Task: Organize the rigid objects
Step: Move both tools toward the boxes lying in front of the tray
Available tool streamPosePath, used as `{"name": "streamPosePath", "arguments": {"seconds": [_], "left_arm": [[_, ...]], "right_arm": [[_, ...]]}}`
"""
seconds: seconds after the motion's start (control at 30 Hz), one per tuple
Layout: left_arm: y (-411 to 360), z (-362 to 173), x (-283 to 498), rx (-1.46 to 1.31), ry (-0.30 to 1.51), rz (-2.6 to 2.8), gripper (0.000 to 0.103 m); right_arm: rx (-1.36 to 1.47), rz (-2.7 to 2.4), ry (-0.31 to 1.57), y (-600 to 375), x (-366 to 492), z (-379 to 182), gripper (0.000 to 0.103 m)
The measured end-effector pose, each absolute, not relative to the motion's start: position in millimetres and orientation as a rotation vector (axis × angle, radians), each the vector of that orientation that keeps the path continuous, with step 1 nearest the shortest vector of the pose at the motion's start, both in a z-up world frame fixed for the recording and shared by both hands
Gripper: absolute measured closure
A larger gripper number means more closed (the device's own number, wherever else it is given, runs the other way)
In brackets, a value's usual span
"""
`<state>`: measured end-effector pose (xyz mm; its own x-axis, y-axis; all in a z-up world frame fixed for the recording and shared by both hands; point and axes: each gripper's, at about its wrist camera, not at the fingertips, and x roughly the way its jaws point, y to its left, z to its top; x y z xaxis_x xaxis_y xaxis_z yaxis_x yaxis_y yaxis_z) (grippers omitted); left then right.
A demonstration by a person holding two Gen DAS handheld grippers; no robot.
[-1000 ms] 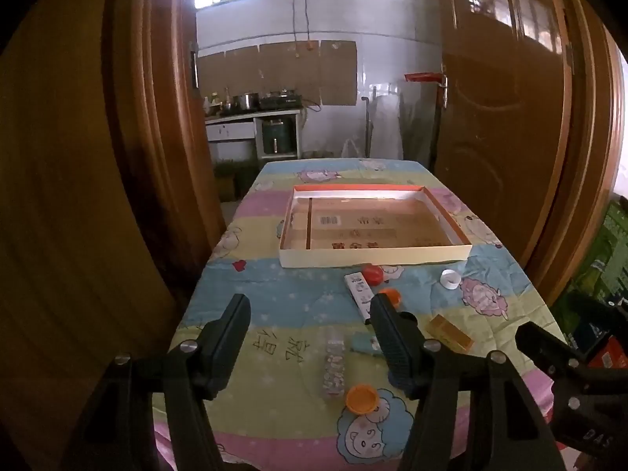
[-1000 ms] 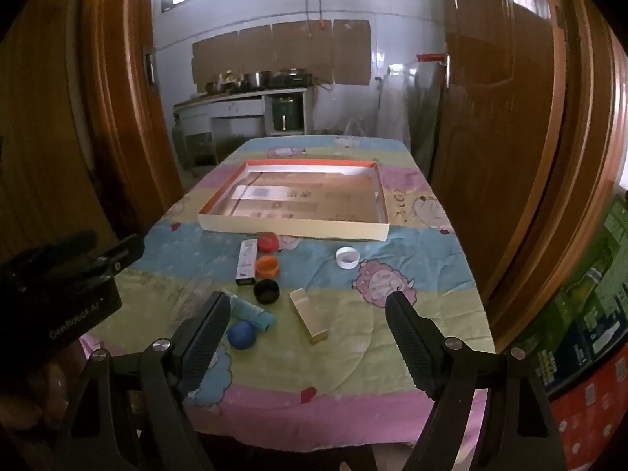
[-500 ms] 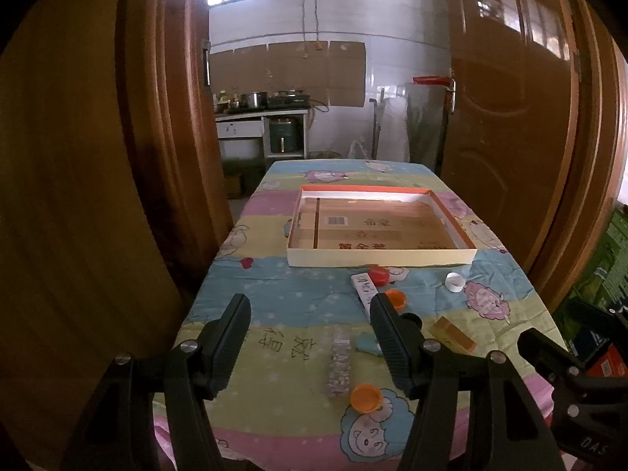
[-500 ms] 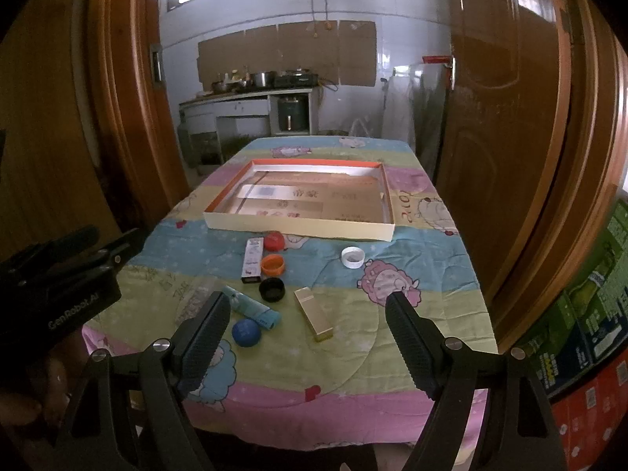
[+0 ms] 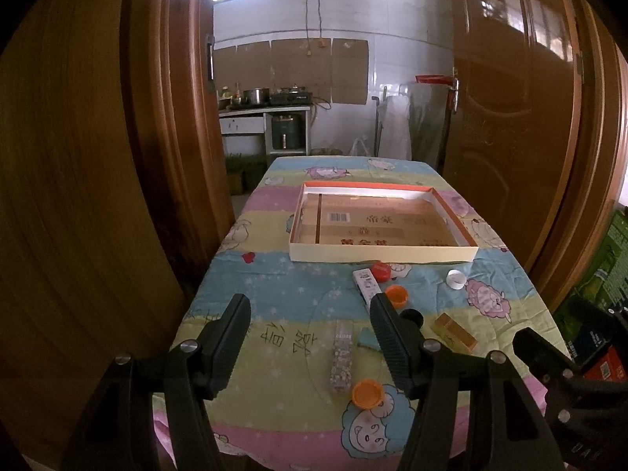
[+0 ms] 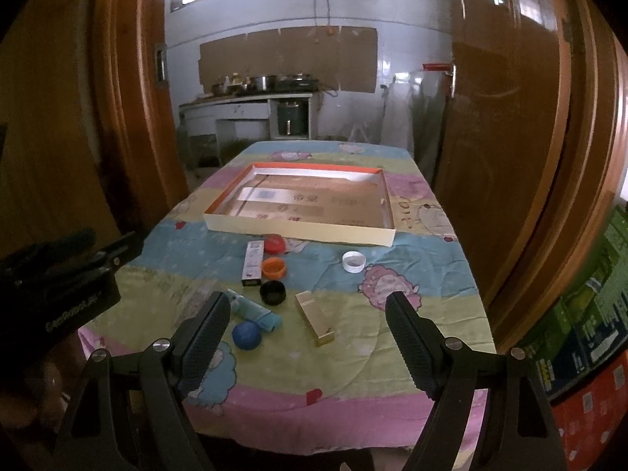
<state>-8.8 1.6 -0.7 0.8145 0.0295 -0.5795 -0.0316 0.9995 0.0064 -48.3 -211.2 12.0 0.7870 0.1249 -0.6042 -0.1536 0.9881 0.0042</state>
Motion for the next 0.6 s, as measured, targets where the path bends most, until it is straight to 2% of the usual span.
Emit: {"name": "streamPosePath", "arguments": {"seconds": [0.6], "left_arm": [[2.0, -1.4, -9.1, -0.004, 0.62, 0.033, 0.039]], "right_arm": [[-0.051, 0.171, 0.653, -207.6, -49.2, 11.6, 0.02]]}}
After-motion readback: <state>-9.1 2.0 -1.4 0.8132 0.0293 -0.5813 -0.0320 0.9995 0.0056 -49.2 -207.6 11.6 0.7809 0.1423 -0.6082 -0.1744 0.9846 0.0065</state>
